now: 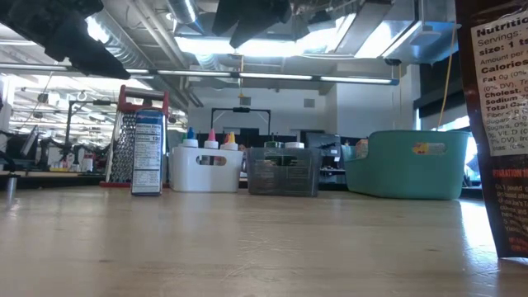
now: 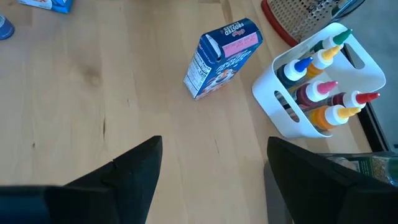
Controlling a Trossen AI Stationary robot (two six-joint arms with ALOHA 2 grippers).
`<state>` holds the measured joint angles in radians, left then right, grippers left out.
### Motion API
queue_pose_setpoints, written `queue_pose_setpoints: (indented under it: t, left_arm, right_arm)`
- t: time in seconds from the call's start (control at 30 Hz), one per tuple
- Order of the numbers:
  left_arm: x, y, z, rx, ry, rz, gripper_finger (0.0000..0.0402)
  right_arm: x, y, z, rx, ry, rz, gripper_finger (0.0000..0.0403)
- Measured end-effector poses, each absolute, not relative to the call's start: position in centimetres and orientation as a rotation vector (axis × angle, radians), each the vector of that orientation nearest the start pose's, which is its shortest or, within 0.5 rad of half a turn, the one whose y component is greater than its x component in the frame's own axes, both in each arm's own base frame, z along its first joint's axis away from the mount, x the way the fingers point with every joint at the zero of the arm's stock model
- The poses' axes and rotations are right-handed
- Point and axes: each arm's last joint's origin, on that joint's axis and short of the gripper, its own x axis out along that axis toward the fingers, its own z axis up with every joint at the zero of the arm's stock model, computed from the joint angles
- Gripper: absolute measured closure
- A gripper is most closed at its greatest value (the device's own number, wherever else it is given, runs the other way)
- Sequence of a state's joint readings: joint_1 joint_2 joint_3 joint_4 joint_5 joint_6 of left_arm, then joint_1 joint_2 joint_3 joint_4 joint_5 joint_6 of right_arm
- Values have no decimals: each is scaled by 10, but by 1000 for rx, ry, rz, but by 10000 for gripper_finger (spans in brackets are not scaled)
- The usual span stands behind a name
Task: Pick & Place Kitchen Items
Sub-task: Put the blue cereal box into the green bin
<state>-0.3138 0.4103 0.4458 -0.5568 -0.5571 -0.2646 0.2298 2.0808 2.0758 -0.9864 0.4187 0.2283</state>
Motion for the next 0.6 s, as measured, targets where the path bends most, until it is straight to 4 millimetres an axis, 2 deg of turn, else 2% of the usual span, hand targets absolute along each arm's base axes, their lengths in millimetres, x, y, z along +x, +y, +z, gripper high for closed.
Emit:
queue_pose_setpoints:
  t: [0.23,0.4,0.6]
  left_arm:
    - [100,-16,231,-46,436,302,111]
    - [100,-16,228,-63,445,322,96]
    - [103,-14,196,-113,446,471,95]
  right_arm:
    - [436,90,313,-110,922,-278,110]
    - [433,94,312,-121,939,-270,110]
    - [429,102,311,-141,967,-252,110]
